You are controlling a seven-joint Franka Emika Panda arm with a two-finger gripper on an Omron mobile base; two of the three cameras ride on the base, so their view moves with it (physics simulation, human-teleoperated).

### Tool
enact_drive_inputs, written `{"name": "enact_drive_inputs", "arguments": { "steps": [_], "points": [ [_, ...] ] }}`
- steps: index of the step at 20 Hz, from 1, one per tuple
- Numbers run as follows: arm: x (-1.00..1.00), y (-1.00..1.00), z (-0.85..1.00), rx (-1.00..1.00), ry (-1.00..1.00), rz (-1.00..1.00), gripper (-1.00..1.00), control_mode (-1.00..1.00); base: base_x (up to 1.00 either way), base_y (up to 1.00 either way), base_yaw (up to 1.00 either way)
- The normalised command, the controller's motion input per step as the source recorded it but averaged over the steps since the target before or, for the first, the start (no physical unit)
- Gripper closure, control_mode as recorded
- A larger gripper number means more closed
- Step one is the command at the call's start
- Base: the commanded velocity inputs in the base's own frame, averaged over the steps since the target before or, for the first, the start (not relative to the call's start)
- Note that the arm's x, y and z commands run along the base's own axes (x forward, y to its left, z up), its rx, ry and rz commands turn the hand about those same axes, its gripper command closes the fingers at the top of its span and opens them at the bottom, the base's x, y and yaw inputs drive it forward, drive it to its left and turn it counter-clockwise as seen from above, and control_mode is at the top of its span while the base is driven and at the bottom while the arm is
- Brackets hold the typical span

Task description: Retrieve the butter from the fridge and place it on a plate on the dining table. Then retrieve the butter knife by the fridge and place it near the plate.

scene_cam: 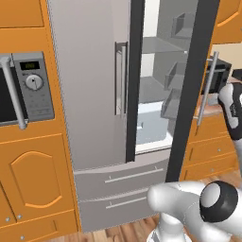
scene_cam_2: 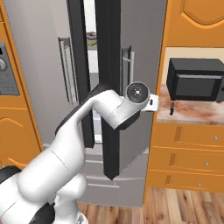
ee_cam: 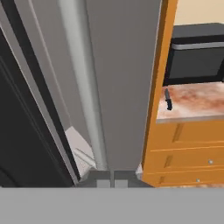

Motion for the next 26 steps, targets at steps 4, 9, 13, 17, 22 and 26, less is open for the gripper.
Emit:
{"name": "enact_drive_inputs", "arguments": {
  "steps": [4,9,13,17,22,26],
  "points": [
    [-0.77,-0.40,0.10,0.00,0.04,-0.02,1.00,-1.00,0.00,0.00,0.00],
    [-0.72,0.21,0.01,-0.03,0.00,-0.09,1.00,-1.00,0.00,0.00,0.00],
    [-0.62,0.99,0.04,-0.23,0.05,-0.10,1.00,-1.00,0.00,0.00,0.00],
    [-0.50,1.00,0.18,-0.27,0.14,-0.16,1.00,-1.00,0.00,0.00,0.00],
    [-0.08,1.00,0.04,-0.28,0.20,-0.14,1.00,-1.00,0.00,0.00,0.00],
    [0.02,1.00,0.03,-0.31,0.24,-0.03,-1.00,-1.00,0.00,0.00,0.00]
  ]
}}
